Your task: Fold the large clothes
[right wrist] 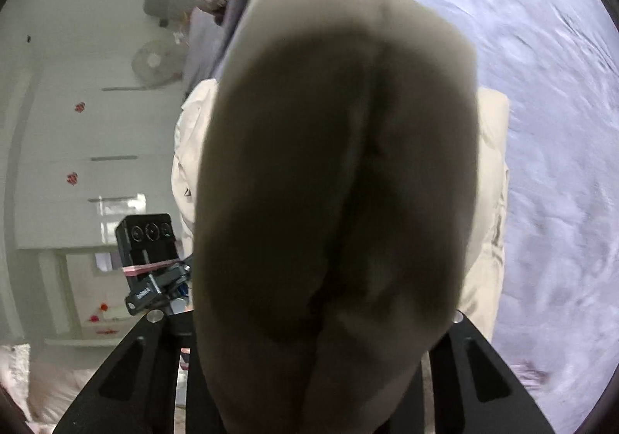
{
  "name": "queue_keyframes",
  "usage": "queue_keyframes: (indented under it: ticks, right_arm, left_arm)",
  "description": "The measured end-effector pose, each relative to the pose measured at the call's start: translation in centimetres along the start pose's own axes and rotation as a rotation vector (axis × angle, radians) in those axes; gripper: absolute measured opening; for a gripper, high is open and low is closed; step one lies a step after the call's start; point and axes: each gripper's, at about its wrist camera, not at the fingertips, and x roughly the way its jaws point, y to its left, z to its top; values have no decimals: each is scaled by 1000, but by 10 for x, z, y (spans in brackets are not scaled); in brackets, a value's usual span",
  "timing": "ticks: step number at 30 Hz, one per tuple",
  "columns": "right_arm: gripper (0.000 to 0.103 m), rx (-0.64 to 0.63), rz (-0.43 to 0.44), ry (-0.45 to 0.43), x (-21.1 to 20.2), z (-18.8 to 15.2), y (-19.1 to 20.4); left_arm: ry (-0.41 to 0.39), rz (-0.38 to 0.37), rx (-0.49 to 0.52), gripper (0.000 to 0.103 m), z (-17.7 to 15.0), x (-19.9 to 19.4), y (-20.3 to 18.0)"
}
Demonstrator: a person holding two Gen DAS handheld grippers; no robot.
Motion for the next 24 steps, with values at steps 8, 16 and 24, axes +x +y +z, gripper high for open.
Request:
queue_keyframes:
  ticks: [8, 16, 24]
  right_arm:
    - [36, -98, 51, -8, 100, 64, 85]
    - [37, -109, 2, 16, 196, 126, 87]
    - [54, 7, -27, -14, 228, 125, 65]
  left_arm:
    - [-137, 136, 27, 70, 80, -85, 67]
    - [-174, 248, -23, 77, 130, -72, 148]
    - [-224, 380, 19, 87, 115, -68, 136]
